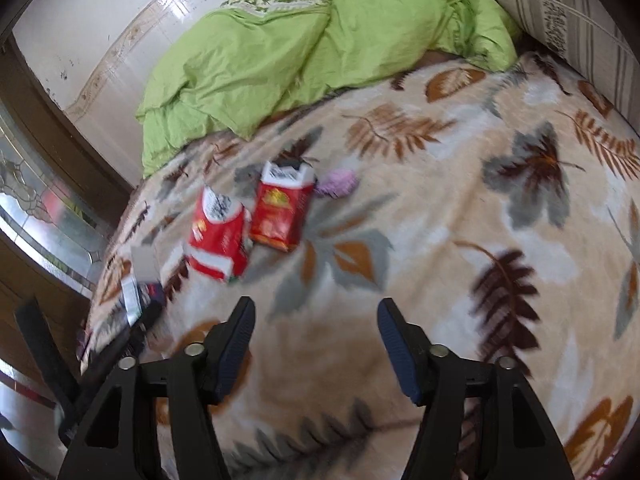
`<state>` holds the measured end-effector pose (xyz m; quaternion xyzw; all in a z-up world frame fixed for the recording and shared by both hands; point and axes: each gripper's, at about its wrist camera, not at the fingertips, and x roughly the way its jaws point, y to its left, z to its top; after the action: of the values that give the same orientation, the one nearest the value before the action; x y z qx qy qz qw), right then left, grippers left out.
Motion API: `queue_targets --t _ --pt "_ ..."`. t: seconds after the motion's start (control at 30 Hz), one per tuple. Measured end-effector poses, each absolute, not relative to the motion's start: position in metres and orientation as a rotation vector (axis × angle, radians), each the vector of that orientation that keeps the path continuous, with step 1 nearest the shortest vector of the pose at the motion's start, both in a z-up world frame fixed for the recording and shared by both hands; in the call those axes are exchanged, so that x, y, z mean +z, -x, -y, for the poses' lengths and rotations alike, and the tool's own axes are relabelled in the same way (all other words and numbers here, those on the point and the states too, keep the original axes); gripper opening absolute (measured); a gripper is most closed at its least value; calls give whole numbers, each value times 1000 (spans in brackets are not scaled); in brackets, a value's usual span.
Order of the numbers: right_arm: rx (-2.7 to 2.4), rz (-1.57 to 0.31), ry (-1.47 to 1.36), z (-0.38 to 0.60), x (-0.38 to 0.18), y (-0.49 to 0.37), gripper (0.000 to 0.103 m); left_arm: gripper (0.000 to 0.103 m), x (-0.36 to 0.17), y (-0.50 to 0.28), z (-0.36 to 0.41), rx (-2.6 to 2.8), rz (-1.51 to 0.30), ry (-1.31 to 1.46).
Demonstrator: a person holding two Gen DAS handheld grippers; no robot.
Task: Collect trash
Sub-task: 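Grasp the red cigarette pack with the right tool while the left tool grasps the white-green medicine box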
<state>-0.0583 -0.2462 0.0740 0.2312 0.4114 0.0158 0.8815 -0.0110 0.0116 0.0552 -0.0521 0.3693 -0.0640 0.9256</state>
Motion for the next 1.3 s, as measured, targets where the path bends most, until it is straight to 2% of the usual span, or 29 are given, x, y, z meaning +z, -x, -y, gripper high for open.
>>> queue_targets --t 0.33,0.6,0.63,0.67,0.73,1.03,1.3 --pt "-59 -897 -530 217 61 -60 74 32 53 0 -27 -121 -767 150" --pt "-143 -983 -528 206 30 -102 73 32 46 -9 -30 -140 -807 184" --pt "-137 -991 -532 206 27 -102 64 32 46 -9 -30 -144 -807 185" --pt "-136 -994 -527 207 25 -100 60 32 46 -9 -29 -146 -806 184" --pt "-132 -965 -508 213 29 -88 58 32 47 -8 -27 -153 -802 176" --pt "-38 -909 -454 234 54 -4 57 32 55 6 -12 -240 -764 147" --pt "66 -955 -374 216 43 68 57 32 58 35 5 -331 -752 100"
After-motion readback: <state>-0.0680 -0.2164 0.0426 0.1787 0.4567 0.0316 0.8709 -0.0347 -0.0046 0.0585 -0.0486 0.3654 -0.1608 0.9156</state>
